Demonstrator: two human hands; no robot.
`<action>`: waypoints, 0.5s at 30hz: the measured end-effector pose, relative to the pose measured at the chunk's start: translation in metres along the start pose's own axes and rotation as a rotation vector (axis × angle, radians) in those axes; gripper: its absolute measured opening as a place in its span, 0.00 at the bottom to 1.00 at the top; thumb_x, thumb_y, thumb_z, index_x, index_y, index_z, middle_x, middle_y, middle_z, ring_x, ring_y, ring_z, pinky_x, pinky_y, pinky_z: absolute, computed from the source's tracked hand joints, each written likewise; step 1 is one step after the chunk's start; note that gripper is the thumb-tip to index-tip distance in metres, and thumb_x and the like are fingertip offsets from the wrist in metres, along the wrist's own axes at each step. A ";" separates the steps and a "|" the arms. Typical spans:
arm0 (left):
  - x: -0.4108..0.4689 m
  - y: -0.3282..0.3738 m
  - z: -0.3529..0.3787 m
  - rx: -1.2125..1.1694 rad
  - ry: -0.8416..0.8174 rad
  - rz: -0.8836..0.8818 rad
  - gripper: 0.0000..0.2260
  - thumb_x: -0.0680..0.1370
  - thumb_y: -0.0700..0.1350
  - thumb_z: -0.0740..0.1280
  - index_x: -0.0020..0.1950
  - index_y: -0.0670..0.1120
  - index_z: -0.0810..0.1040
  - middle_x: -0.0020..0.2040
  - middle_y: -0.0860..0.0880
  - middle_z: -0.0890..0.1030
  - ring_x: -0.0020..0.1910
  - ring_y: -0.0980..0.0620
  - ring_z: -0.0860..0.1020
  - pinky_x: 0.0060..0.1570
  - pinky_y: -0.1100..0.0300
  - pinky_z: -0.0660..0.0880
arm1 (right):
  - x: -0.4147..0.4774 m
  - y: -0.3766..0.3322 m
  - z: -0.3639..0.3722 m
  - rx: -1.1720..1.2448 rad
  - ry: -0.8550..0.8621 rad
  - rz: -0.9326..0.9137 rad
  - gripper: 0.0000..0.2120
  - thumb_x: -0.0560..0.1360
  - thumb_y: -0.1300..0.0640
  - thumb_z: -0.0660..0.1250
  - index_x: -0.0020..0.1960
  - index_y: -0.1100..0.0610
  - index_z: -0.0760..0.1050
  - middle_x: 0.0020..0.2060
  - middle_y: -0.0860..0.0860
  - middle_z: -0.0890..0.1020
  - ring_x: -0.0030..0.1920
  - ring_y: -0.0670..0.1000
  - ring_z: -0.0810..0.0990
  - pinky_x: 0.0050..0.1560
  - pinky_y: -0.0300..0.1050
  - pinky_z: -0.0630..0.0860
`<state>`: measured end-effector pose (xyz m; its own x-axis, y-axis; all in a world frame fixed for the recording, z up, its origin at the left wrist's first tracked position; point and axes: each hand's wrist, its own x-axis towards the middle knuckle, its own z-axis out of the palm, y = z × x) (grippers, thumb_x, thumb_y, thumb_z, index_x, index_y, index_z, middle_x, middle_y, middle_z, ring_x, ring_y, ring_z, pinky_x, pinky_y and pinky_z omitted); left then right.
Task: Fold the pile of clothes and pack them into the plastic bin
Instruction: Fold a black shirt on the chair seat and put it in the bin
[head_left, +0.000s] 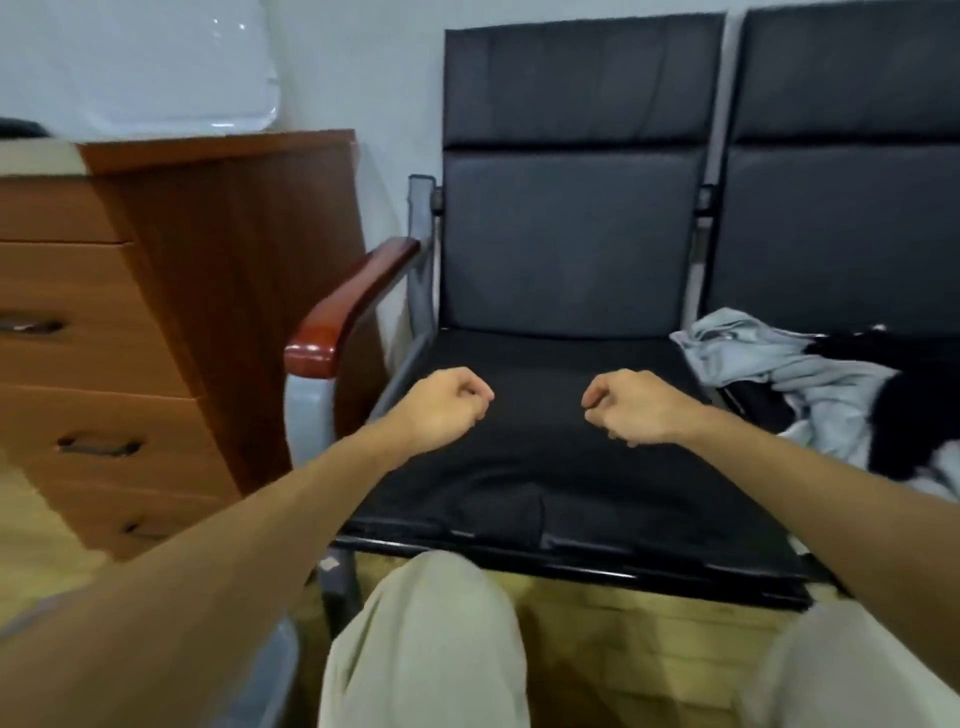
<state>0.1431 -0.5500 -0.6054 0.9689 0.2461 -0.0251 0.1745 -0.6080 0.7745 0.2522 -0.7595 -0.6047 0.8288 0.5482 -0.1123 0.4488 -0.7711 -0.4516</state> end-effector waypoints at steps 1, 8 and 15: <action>0.011 0.011 0.013 0.015 -0.028 0.011 0.07 0.79 0.42 0.62 0.47 0.53 0.77 0.45 0.51 0.81 0.47 0.53 0.80 0.45 0.63 0.74 | 0.000 0.017 -0.008 -0.005 0.020 0.028 0.05 0.78 0.54 0.63 0.53 0.52 0.75 0.45 0.51 0.81 0.43 0.54 0.83 0.46 0.51 0.82; 0.083 0.064 0.101 0.045 -0.219 0.094 0.06 0.80 0.44 0.62 0.51 0.52 0.78 0.49 0.51 0.81 0.52 0.54 0.79 0.53 0.60 0.74 | -0.009 0.126 -0.058 -0.138 0.124 0.198 0.07 0.78 0.55 0.63 0.53 0.54 0.79 0.50 0.52 0.82 0.52 0.53 0.79 0.53 0.44 0.75; 0.132 0.131 0.197 0.045 -0.395 0.216 0.07 0.80 0.45 0.62 0.54 0.52 0.78 0.48 0.52 0.79 0.51 0.55 0.77 0.47 0.63 0.71 | -0.040 0.232 -0.107 -0.423 0.374 0.418 0.14 0.77 0.55 0.61 0.60 0.58 0.74 0.59 0.56 0.76 0.61 0.59 0.73 0.58 0.51 0.71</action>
<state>0.3287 -0.7455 -0.6322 0.9751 -0.1916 -0.1121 -0.0400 -0.6482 0.7604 0.3593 -0.9951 -0.6102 0.9854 0.0890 0.1448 0.0965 -0.9943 -0.0455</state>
